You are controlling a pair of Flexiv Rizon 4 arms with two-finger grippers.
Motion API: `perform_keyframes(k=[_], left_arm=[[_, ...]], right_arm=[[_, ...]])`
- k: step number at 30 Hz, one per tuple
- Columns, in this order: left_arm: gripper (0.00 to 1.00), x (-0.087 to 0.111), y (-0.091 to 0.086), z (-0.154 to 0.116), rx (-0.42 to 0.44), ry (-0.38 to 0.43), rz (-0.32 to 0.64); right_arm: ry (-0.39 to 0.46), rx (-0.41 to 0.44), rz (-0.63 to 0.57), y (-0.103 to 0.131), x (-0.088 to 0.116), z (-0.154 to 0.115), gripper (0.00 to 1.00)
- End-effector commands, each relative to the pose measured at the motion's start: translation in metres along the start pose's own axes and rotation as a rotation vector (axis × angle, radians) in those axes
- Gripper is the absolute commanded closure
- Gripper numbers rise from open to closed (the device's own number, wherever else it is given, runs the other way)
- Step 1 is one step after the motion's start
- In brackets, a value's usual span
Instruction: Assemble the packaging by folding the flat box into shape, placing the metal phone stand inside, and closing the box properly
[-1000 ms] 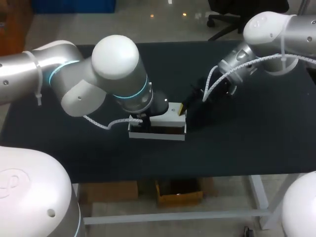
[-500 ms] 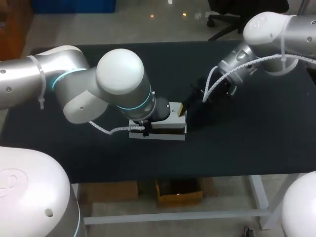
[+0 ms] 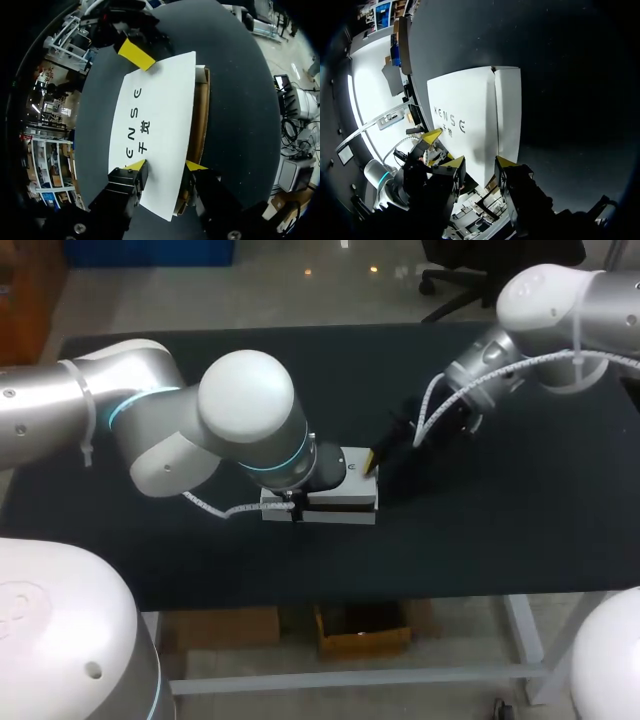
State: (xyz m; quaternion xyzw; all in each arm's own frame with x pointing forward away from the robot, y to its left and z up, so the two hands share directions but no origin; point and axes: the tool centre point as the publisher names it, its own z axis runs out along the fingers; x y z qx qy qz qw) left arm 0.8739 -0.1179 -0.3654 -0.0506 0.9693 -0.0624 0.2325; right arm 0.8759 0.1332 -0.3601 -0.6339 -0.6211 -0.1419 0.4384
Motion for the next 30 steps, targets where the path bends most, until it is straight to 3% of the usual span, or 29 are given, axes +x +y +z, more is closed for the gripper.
perform_keyframes(k=[1,7,11,20,30], left_arm=[[0.56,0.002,-0.003,0.002,-0.008,-0.007,-0.004],[0.56,0.003,-0.003,0.001,-0.006,-0.003,-0.004],[0.56,0.003,-0.002,0.002,-0.006,-0.002,-0.006],[0.56,0.004,-0.004,0.001,-0.007,-0.002,-0.003],[0.56,0.004,-0.004,0.001,-0.008,-0.002,-0.005]], right_arm=[[0.003,-0.016,-0.004,-0.005,-0.002,-0.006,0.65],[-0.002,-0.056,-0.018,-0.019,-0.005,-0.017,0.73],[-0.019,-0.091,-0.044,-0.031,-0.004,-0.020,1.00],[-0.069,-0.129,-0.111,-0.047,0.010,-0.017,1.00],[-0.084,-0.093,-0.129,-0.036,0.017,0.002,1.00]])
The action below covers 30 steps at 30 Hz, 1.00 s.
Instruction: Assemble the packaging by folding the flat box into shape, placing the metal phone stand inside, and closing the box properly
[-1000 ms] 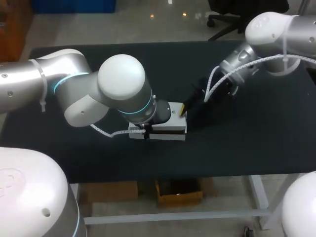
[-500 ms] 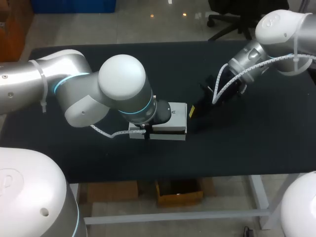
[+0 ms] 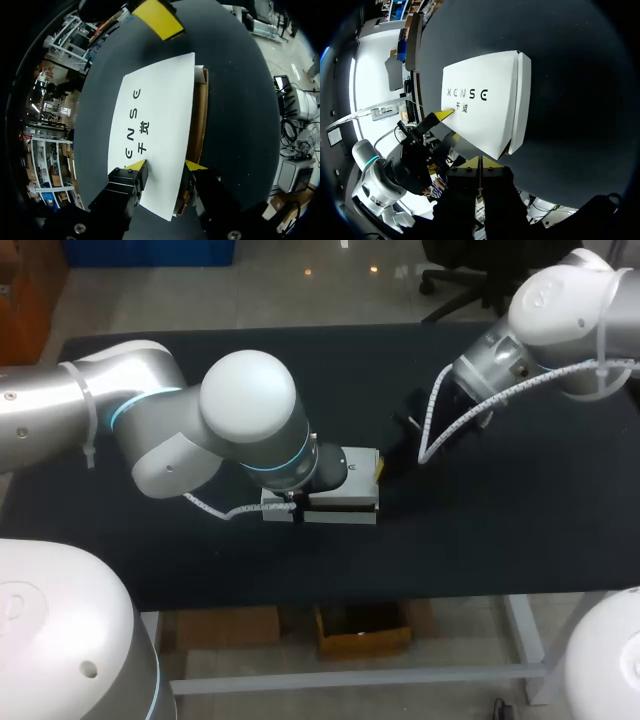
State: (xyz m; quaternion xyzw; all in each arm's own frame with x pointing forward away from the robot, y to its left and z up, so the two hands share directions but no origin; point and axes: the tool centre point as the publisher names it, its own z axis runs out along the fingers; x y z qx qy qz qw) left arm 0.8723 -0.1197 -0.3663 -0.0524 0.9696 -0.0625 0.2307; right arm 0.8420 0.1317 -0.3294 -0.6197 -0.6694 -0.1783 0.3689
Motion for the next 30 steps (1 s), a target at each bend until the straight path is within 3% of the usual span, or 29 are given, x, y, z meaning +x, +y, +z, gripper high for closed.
perform_keyframes(k=[1,13,30], left_arm=[[0.56,0.002,-0.003,0.001,-0.007,-0.006,-0.002],[0.55,0.003,0.001,0.000,0.000,-0.004,-0.006],[0.54,0.004,0.003,-0.005,0.006,-0.007,-0.008]], right_arm=[[-0.005,0.017,0.001,0.007,0.002,0.011,1.00],[0.004,0.047,0.022,0.018,-0.006,0.024,1.00],[0.008,0.057,0.028,0.015,-0.010,0.034,1.00]])
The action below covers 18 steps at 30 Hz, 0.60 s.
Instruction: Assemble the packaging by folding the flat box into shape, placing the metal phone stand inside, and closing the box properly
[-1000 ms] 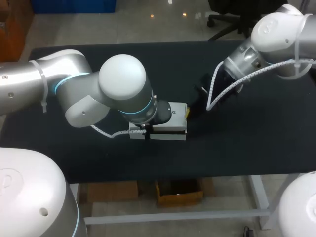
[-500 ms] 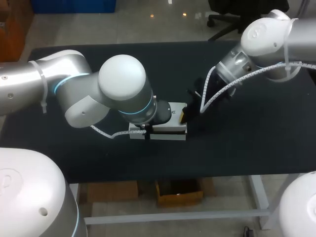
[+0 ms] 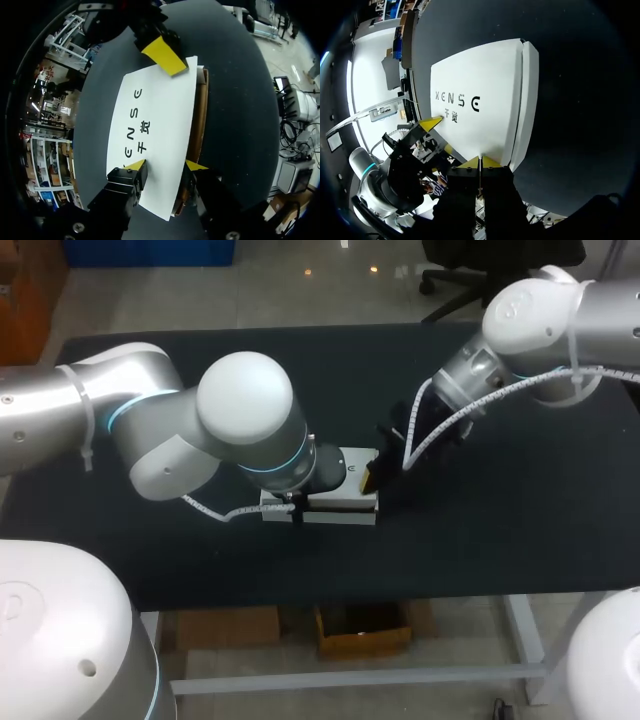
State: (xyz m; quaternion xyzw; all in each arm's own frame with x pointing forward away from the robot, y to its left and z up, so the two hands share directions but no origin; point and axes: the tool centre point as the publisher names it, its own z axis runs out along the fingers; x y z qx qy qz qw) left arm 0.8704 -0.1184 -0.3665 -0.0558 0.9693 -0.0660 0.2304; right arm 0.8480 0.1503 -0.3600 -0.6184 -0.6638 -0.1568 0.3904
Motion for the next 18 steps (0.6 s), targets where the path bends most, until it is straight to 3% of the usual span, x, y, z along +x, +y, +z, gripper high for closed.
perform_keyframes(k=[1,11,18], left_arm=[[0.54,0.002,0.001,-0.005,0.001,-0.008,0.001],[0.52,0.003,0.010,-0.021,0.020,-0.036,-0.012],[0.65,-0.004,0.019,-0.045,0.113,-0.019,-0.043]], right_arm=[[0.001,0.002,0.000,-0.001,-0.001,0.002,1.00],[0.010,0.000,0.003,-0.003,-0.004,0.004,1.00],[0.012,-0.005,0.004,-0.003,-0.005,0.002,1.00]])
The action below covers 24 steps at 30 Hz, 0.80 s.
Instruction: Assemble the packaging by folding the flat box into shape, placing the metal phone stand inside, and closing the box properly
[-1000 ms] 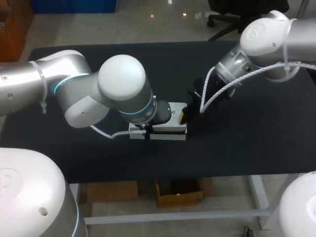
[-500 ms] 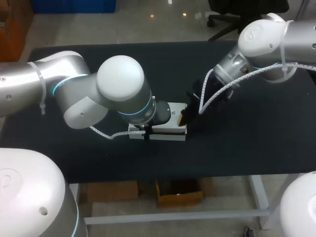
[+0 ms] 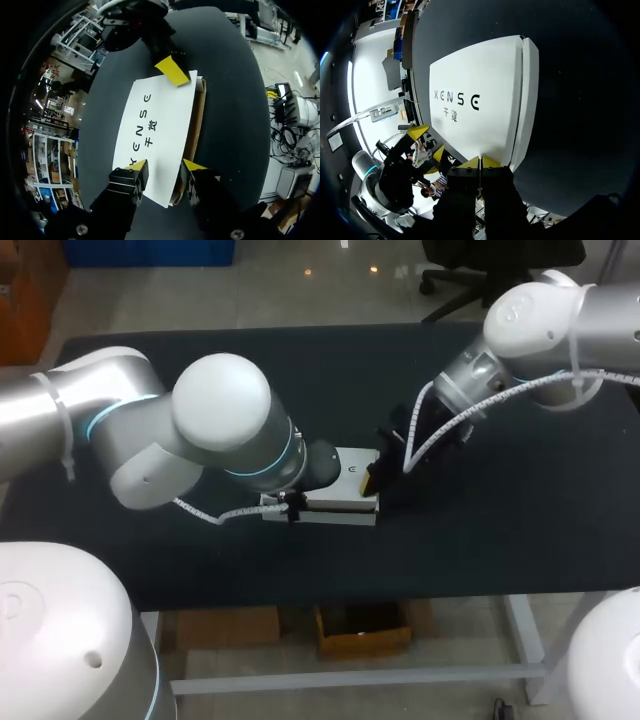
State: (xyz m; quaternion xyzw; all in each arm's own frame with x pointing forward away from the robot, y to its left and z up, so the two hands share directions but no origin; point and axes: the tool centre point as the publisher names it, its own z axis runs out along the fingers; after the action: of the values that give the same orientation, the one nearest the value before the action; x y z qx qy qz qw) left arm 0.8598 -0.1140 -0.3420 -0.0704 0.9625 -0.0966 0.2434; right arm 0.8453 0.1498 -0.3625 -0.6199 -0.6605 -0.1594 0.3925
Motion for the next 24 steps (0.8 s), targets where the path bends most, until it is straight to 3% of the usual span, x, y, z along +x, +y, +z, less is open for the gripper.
perform_keyframes(k=[1,4,13,24], left_arm=[[0.76,-0.004,0.017,-0.022,0.069,0.012,-0.007],[1.00,-0.009,0.017,-0.026,0.087,0.035,-0.028],[1.00,-0.023,0.020,-0.011,0.136,0.148,-0.089],[1.00,-0.019,0.021,0.006,0.142,0.223,-0.111]], right_arm=[[0.005,-0.002,0.000,-0.001,-0.003,0.000,1.00],[0.007,-0.002,0.002,-0.001,-0.004,0.000,1.00],[0.004,-0.007,-0.002,0.000,-0.004,-0.003,1.00],[0.001,-0.009,0.002,0.002,-0.005,-0.007,1.00]])
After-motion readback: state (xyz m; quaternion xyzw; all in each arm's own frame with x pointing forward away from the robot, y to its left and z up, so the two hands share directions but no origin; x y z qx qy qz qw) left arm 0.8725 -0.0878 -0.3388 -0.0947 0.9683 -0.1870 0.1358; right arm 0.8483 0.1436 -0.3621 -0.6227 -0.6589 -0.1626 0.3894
